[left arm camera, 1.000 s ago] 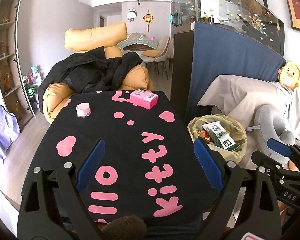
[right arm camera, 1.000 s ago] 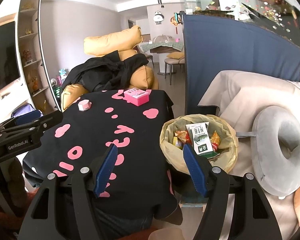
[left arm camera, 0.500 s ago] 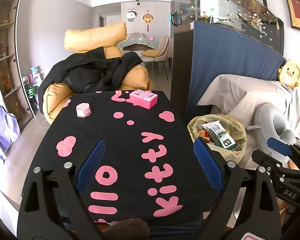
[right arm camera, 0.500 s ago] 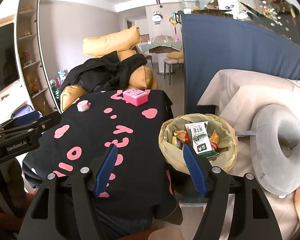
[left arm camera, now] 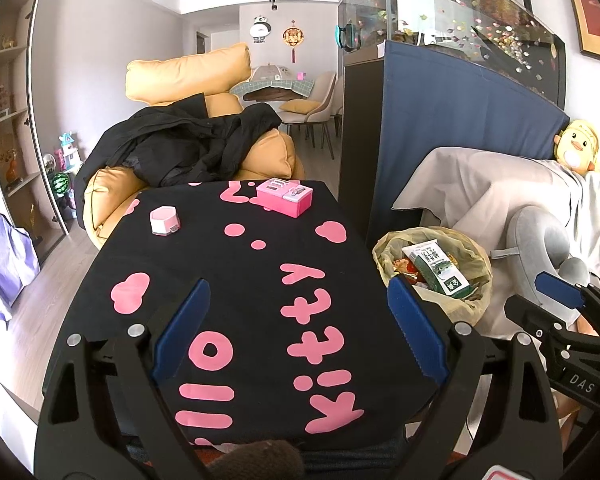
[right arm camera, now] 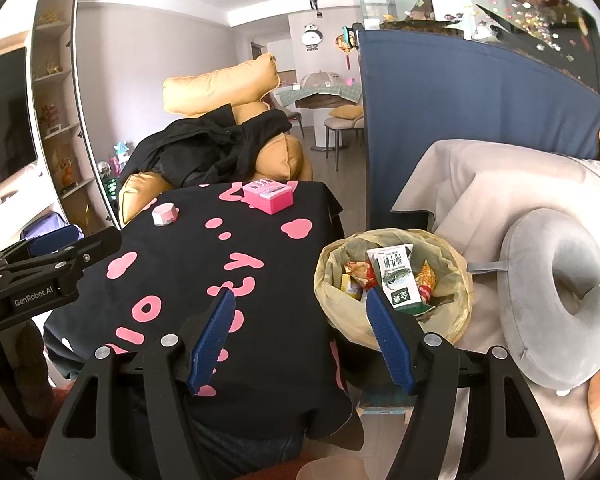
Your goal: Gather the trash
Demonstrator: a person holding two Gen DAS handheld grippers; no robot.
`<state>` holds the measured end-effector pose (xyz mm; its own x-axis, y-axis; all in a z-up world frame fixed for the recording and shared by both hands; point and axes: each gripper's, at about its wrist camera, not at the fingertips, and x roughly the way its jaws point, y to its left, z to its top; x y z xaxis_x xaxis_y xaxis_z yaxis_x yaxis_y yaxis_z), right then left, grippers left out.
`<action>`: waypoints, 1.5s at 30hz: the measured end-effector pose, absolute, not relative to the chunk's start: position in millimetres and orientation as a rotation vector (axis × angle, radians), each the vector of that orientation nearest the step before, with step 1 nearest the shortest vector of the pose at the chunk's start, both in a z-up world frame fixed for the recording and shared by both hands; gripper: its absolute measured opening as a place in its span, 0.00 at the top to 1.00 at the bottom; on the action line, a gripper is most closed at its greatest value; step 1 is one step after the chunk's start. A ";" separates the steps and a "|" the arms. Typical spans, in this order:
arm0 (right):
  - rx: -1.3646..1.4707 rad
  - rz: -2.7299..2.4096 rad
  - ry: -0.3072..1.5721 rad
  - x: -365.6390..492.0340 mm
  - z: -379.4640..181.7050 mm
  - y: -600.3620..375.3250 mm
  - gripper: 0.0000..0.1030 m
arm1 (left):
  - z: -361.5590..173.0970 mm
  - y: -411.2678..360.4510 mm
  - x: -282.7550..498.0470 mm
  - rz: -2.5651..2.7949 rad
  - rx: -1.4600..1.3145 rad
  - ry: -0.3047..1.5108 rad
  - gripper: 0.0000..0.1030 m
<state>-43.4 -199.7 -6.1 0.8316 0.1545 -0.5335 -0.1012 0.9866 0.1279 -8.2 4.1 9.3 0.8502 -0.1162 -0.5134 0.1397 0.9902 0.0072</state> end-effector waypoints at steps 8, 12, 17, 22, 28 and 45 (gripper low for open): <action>0.095 0.135 0.574 -43.8 -6.0 -200.1 0.37 | 8.0 4.7 -8.2 -0.140 0.047 0.542 0.16; 0.098 0.135 0.574 -43.6 -6.2 -200.6 0.37 | 8.2 4.5 -8.2 -0.140 0.047 0.540 0.16; 0.096 0.139 0.574 -43.4 -5.7 -200.8 0.37 | 8.4 4.2 -8.4 -0.139 0.046 0.540 0.16; 0.094 0.135 0.574 -44.0 -7.4 -200.2 0.37 | 8.0 4.0 -8.5 -0.143 0.048 0.540 0.16; 0.092 0.134 0.574 -43.6 -7.1 -200.4 0.37 | 7.4 3.3 -7.9 -0.144 0.048 0.543 0.16; 0.093 0.144 0.583 -36.4 -14.3 -196.2 0.37 | -0.4 19.5 12.8 -0.153 0.011 0.601 0.16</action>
<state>-36.4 -196.2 -14.3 0.8249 0.1617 -0.5417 -0.1093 0.9858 0.1278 12.8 19.5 -0.4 0.8139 -0.1398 -0.5639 0.1464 0.9886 -0.0337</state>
